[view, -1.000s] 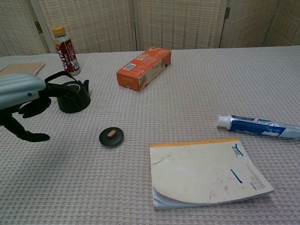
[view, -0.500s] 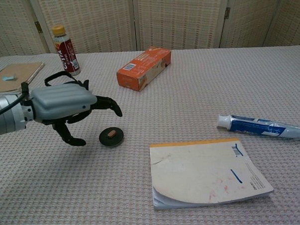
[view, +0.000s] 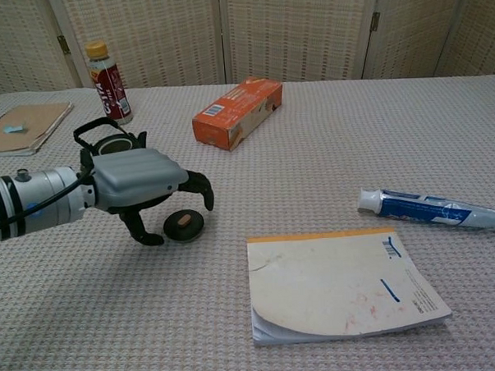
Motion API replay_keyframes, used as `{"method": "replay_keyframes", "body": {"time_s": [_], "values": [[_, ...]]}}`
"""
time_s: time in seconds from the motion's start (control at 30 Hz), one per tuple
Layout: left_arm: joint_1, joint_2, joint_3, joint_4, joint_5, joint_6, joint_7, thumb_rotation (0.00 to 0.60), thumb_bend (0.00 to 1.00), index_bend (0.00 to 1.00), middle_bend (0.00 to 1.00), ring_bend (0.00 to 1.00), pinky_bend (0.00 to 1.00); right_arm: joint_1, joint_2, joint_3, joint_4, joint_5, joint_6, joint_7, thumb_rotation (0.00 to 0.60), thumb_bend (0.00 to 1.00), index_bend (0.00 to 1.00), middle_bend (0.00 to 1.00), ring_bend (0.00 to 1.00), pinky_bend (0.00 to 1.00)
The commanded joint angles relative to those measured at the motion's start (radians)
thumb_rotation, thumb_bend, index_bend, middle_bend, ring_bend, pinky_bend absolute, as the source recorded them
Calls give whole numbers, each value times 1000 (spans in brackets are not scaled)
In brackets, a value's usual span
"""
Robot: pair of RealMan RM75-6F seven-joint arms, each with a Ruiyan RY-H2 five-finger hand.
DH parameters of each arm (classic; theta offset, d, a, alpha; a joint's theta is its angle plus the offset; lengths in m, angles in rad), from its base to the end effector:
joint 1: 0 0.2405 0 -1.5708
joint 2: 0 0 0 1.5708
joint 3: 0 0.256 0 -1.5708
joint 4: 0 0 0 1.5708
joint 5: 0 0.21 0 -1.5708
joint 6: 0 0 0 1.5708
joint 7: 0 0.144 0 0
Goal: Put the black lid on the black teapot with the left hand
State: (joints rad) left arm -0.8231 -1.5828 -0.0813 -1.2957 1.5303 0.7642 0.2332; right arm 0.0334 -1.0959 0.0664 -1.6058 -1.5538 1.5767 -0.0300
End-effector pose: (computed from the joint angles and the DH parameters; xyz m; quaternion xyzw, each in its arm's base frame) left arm -0.1416 0.3346 -0.0556 -0.8794 -0.2060 -0.2993 0.3077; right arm -0.3089 -0.1679 0.1783 0.5896 -0.3415 0.3986 0.6139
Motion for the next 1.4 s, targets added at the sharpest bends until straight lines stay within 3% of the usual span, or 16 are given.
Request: {"method": "replay_keyframes", "body": {"time_s": [0.03,0.83,1.4], "values": [[-1,-9,5,6,-12,3,5,600,210,270,196,777,791,0,1,0,1,-1,1,3,600,371,0,1,189,66],[-9,-79,39,120,-35,41,-51,600,219,352,281,809,811,-2,-2,2,21,11,-9,26,600,372,0,1,188,66],[-12,-63,53,80,-45,54,-4,600,219,345,286,809,813,-3,-3,4,26,15,-10,33,600,372,0,1,188,66]]}}
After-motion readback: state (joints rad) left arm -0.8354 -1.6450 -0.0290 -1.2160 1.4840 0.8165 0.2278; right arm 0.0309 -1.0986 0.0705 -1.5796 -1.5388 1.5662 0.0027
